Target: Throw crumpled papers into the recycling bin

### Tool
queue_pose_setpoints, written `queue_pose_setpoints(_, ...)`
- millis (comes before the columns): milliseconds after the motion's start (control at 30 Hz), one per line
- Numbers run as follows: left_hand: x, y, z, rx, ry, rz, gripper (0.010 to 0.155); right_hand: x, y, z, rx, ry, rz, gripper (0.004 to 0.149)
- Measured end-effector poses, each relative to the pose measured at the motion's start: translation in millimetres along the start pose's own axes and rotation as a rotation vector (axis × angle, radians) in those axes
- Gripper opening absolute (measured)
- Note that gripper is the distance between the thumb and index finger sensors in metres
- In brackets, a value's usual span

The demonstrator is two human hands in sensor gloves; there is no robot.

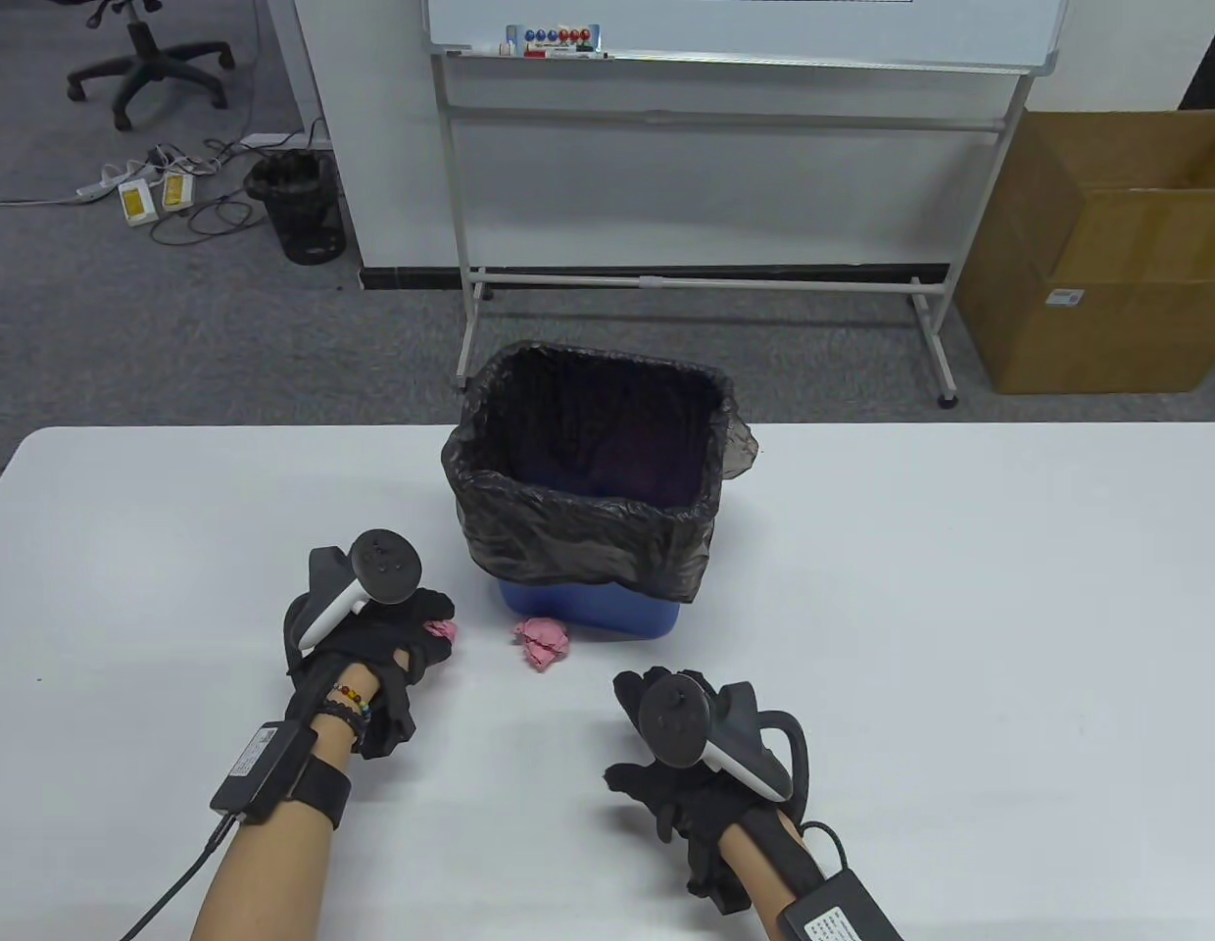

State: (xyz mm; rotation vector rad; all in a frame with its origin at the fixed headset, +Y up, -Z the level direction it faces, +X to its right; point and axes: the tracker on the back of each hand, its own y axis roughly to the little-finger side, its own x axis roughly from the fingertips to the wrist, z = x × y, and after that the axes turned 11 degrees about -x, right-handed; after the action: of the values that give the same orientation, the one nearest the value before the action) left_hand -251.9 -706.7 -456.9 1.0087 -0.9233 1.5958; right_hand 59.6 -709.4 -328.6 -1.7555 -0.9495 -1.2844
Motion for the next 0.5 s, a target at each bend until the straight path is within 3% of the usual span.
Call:
queue_pose_setpoints(233,10.1,-31.2,-12.5,0.151,0.167,0.239,0.058,-0.2,0.5,0.1,-0.002,-0.003,-0.003,0.088)
queue_pose_setpoints(500,25.6,-58.1,-38.3,0.285,0.22,0.443,0.058,-0.1,0.1,0.2,-0.004,-0.002,0.001,0.088)
